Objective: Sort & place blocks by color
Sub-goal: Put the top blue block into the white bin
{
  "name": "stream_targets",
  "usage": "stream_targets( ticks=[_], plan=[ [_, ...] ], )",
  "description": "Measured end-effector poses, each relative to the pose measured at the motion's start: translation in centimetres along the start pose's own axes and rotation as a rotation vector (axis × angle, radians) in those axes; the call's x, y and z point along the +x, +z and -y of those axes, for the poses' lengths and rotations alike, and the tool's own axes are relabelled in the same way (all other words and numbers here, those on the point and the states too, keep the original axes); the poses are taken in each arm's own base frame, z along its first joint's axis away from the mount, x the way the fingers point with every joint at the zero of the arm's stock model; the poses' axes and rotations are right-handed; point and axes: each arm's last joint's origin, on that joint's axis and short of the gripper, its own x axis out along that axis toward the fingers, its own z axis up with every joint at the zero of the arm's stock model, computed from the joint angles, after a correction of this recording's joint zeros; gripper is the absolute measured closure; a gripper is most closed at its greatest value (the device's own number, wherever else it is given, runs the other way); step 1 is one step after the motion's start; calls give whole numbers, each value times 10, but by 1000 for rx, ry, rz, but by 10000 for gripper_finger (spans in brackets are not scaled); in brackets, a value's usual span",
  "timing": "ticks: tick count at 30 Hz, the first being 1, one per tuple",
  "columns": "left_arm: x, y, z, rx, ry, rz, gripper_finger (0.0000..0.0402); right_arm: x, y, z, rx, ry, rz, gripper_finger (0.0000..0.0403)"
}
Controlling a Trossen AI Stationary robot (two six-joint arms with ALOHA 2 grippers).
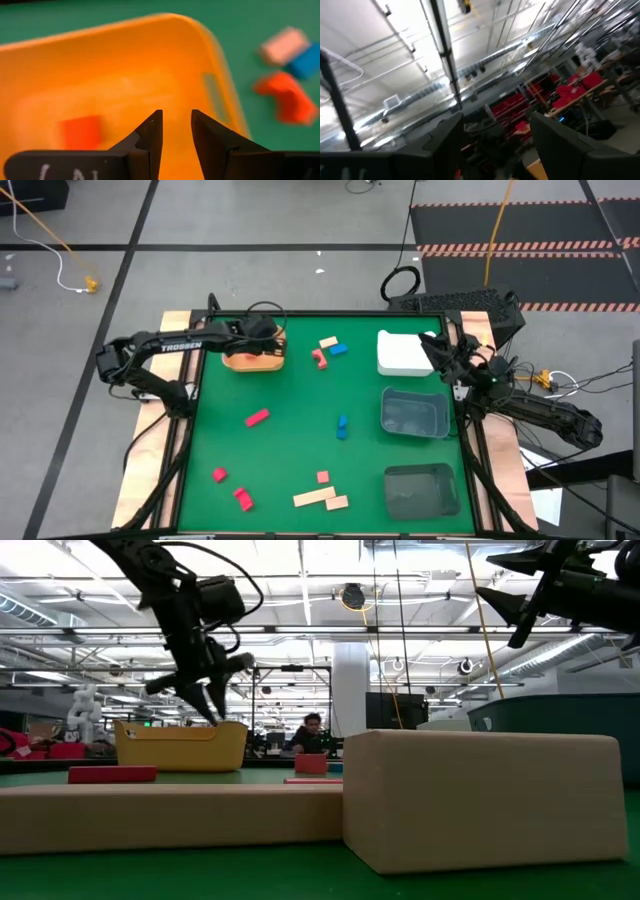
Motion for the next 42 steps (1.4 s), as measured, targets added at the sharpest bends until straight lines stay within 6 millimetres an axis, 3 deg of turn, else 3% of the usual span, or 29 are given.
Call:
stream_targets(
  ticks=[6, 13, 20, 27, 35, 42],
  plan=[
    [-8, -7, 33, 160, -260, 45, 300, 0, 2, 0, 193, -26, 52, 181],
    [-22, -26, 66, 383, -436, 135, 300, -1, 5, 4, 341, -135, 177, 181],
    [-34, -44, 84, 543, -530, 187, 300, -1, 7, 6, 474, -175, 253, 181],
    [-41, -51, 94, 698, -581, 262, 300, -2, 8, 6, 734, -151, 305, 181],
    [-45, -48, 99, 694, -629, 332, 300, 3, 6, 4, 543, -136, 167, 181],
    [-49, -44, 103, 717, -660, 401, 300, 41, 49, -32, 224, -42, 84, 181]
  ],
)
